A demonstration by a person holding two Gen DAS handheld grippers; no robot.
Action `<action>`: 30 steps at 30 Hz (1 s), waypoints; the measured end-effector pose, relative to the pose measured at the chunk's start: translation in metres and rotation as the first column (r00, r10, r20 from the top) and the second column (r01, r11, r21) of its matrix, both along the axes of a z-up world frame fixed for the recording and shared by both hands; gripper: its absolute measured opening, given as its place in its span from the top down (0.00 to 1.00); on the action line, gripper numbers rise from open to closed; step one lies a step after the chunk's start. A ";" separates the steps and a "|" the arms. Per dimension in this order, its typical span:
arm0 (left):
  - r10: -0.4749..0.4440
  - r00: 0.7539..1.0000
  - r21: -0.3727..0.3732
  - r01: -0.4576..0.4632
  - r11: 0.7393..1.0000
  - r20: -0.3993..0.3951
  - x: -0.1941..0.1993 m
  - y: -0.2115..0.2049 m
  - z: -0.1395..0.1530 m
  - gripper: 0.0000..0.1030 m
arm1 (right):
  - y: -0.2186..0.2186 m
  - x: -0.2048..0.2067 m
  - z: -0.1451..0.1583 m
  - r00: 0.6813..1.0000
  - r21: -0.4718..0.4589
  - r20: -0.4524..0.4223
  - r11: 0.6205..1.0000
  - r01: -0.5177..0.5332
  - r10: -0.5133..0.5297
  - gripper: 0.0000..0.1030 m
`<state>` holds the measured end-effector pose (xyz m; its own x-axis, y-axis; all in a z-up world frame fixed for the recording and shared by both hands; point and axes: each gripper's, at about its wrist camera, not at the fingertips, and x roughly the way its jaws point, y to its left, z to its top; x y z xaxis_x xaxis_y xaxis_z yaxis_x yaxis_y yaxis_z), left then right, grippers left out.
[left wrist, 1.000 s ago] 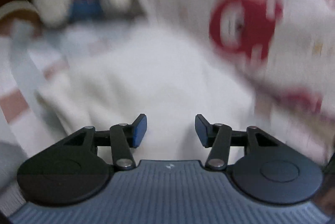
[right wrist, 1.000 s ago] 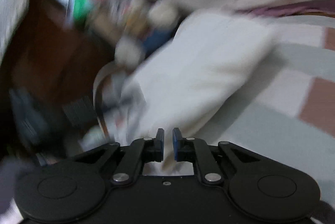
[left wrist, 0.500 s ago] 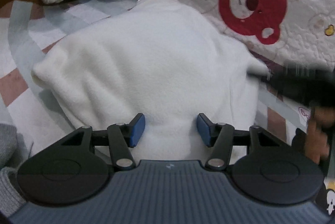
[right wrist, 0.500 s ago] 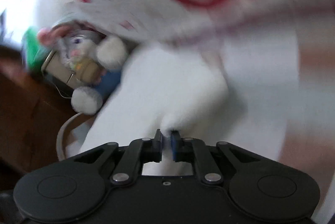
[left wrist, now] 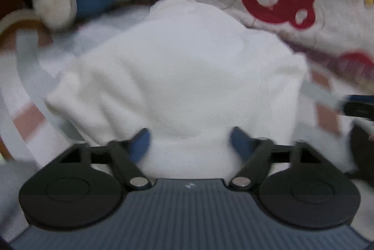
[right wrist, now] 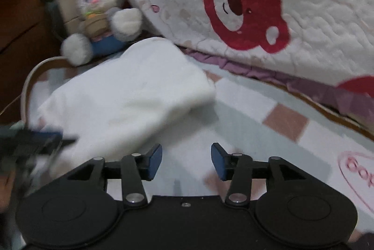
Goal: Fold clothes
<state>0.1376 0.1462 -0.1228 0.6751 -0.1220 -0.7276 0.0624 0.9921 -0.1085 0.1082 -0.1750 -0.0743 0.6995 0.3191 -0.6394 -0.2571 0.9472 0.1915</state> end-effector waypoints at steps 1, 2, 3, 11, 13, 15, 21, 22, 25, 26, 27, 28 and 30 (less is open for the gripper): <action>0.006 1.000 0.020 -0.006 1.000 0.000 0.000 -0.001 0.000 0.09 | -0.013 -0.014 -0.006 1.000 -0.005 -0.014 1.000 0.008 -0.008 0.49; 0.012 1.000 0.041 -0.012 0.999 0.000 0.001 -0.002 0.000 0.09 | -0.022 -0.025 -0.010 1.000 -0.019 -0.024 1.000 0.014 -0.015 0.49; 0.028 1.000 0.030 -0.028 0.999 -0.009 0.000 0.000 0.002 0.09 | -0.033 -0.041 -0.013 1.000 -0.037 -0.015 0.999 0.014 -0.015 0.49; 0.027 0.999 0.170 -0.033 0.985 0.037 -0.028 -0.034 0.036 0.09 | -0.082 -0.102 0.001 0.997 -0.021 0.065 0.998 0.053 -0.051 0.49; 0.036 0.999 0.137 -0.040 0.990 0.033 -0.036 -0.044 0.048 0.06 | -0.081 -0.104 0.011 0.994 -0.005 0.093 0.999 0.049 -0.049 0.49; 0.052 0.998 0.083 -0.054 0.995 0.030 -0.046 -0.051 0.061 0.06 | -0.075 -0.105 0.021 0.992 0.010 0.117 0.999 0.043 -0.044 0.47; 0.030 0.999 -0.095 -0.026 0.995 0.039 -0.090 -0.066 0.099 0.06 | -0.047 -0.122 0.051 0.983 0.046 0.176 0.997 -0.065 0.055 0.38; 0.041 0.998 -0.066 -0.038 0.997 0.045 -0.102 -0.069 0.104 0.06 | -0.040 -0.123 0.055 0.984 0.010 0.166 0.998 -0.067 0.065 0.39; 0.074 0.996 0.025 -0.075 0.997 0.055 -0.139 -0.076 0.113 0.06 | -0.027 -0.128 0.066 0.986 0.017 0.155 0.998 -0.062 0.059 0.39; 0.077 0.996 0.026 -0.078 0.997 0.047 -0.148 -0.076 0.115 0.06 | -0.024 -0.131 0.071 0.988 0.043 0.149 0.997 -0.056 0.049 0.39; 0.079 0.996 0.022 -0.080 0.997 0.038 -0.157 -0.077 0.117 0.06 | -0.022 -0.137 0.076 0.987 0.064 0.155 0.997 -0.049 0.038 0.39; 0.082 0.996 0.010 -0.082 0.997 0.021 -0.164 -0.077 0.118 0.05 | -0.020 -0.143 0.081 0.987 0.083 0.161 0.996 -0.042 0.029 0.39; 0.086 0.996 -0.007 -0.086 0.996 -0.009 -0.177 -0.080 0.122 0.05 | -0.013 -0.160 0.091 0.984 0.058 0.174 0.997 -0.053 0.042 0.38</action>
<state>-0.0390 0.0658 -0.0012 0.6767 -0.0694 -0.7330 -0.0240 0.9929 -0.1161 -0.0523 -0.1880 0.0168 0.7807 0.3900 -0.4882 -0.3357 0.9208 0.1987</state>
